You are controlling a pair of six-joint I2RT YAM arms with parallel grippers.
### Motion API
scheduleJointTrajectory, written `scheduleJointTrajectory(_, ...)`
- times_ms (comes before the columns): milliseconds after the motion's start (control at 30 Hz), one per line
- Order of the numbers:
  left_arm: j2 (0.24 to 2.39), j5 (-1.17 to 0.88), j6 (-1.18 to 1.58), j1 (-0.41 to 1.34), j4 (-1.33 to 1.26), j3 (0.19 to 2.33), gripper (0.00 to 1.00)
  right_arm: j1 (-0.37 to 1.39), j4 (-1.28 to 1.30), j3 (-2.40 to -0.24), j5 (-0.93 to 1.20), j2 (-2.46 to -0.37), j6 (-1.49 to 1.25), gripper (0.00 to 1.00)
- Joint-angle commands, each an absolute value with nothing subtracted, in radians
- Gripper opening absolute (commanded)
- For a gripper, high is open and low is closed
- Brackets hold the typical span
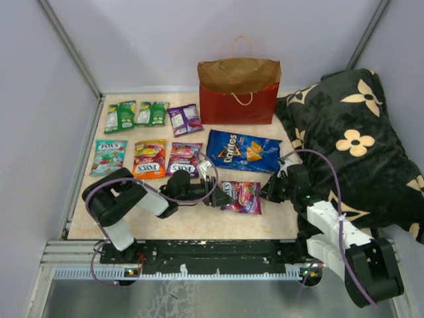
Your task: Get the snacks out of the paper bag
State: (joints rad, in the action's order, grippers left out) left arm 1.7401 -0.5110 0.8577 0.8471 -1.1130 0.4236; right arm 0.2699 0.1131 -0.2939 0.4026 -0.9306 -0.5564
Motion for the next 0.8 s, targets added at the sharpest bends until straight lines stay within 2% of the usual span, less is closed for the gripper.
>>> scheduleJointTrajectory(0,1.692,-0.496,0.831,0.829,-1.126,0.411,0.74,0.270,0.107,-0.360,0.410,-0.921,-0.532,0.00)
scheduleJointTrajectory(600,1.642,-0.505,0.840,0.803,-1.101,0.419,0.73,0.270,0.095,-0.362,0.406,-0.941,-0.543,0.00)
scheduleJointTrajectory(633,1.651,-0.506,0.840,0.804,-1.098,0.423,0.73,0.270,0.094,-0.363,0.400,-0.950,-0.540,0.06)
scheduleJointTrajectory(733,1.661,-0.490,0.824,0.804,-1.059,0.426,0.73,0.270,0.149,-0.382,0.344,-0.962,-0.516,0.51)
scheduleJointTrajectory(767,1.656,-0.478,0.812,0.804,-1.026,0.427,0.72,0.274,0.181,-0.394,0.314,-0.950,-0.506,0.61)
